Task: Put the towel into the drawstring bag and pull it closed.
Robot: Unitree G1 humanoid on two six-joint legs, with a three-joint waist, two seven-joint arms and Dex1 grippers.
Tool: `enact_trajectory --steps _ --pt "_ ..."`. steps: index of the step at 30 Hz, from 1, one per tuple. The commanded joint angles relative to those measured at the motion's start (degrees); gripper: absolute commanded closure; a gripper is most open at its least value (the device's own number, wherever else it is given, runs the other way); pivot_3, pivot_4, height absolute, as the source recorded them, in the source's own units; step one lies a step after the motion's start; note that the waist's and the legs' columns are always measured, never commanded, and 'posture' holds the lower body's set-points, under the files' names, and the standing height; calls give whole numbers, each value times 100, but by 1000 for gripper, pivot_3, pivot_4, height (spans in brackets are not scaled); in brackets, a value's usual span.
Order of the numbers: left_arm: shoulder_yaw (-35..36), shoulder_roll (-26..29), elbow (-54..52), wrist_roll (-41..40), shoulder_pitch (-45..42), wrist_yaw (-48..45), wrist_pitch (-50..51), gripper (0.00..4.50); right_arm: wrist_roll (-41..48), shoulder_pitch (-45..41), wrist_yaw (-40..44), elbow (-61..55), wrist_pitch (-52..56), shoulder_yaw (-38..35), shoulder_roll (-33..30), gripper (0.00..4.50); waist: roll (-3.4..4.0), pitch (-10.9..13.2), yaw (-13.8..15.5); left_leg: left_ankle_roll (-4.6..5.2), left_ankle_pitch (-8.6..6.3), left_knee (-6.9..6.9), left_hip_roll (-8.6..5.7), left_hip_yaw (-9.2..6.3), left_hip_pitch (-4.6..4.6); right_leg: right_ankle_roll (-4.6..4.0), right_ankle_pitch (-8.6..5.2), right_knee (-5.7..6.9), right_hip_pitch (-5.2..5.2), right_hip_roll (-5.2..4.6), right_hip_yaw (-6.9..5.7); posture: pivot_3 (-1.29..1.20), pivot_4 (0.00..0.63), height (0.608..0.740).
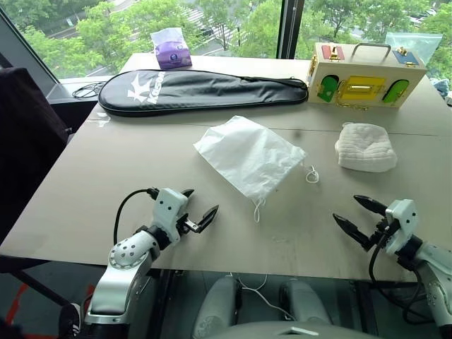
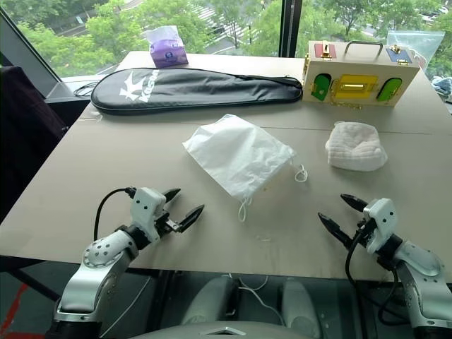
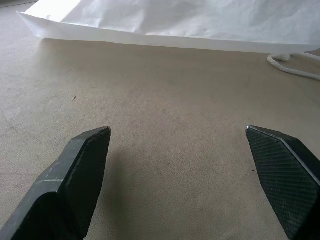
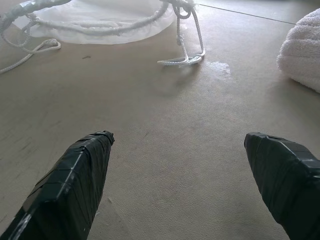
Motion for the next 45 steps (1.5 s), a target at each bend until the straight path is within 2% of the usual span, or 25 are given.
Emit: enact_trajectory --steps 1,23,27,31,34,37,45 --pt "15 72 -287 -158 93 -144 -22 53 56 -6 43 -105 -159 -179 -62 0 0 0 0 0 0 0 0 0 0 0 0 0 0 0 0 0 150 740" --pt "-18 238 -480 -503 -93 -580 42 53 56 -78 213 51 -301 -89 1 0 1 1 3 0 0 1 -1 0 0 0 0 1 1 0 -2 0 150 740" --pt "-272 170 -723 -575 -834 -527 321 53 121 -66 222 -49 -264 -45 37 0 0 1 28 0 0 8 -1 -3 0 0 0 4 3 1 -7 0 150 740" --pt "-912 -130 -838 -414 -1626 -376 641 53 98 -105 176 -97 -253 24 75 0 0 1 12 1 1 16 -7 -2 -2 21 12 4 6 3 -6 0 150 740" --pt "-1536 -306 -724 -7 -1953 -280 617 53 93 -101 117 -172 -240 55 115 0 0 1 -13 1 1 14 -8 2 0 24 13 5 5 12 -5 0 150 740" --pt "-1871 -542 -550 271 -2146 -61 591 53 78 -75 68 -257 -231 78 159 0 1 2 -9 0 1 11 -3 1 1 24 13 9 3 24 -6 0 150 740" --pt "-2771 -924 -169 1901 -2419 980 549 53 97 66 -157 -511 -197 14 233 0 -1 3 5 2 1 20 -11 5 1 26 13 15 4 38 -10 0 150 740"
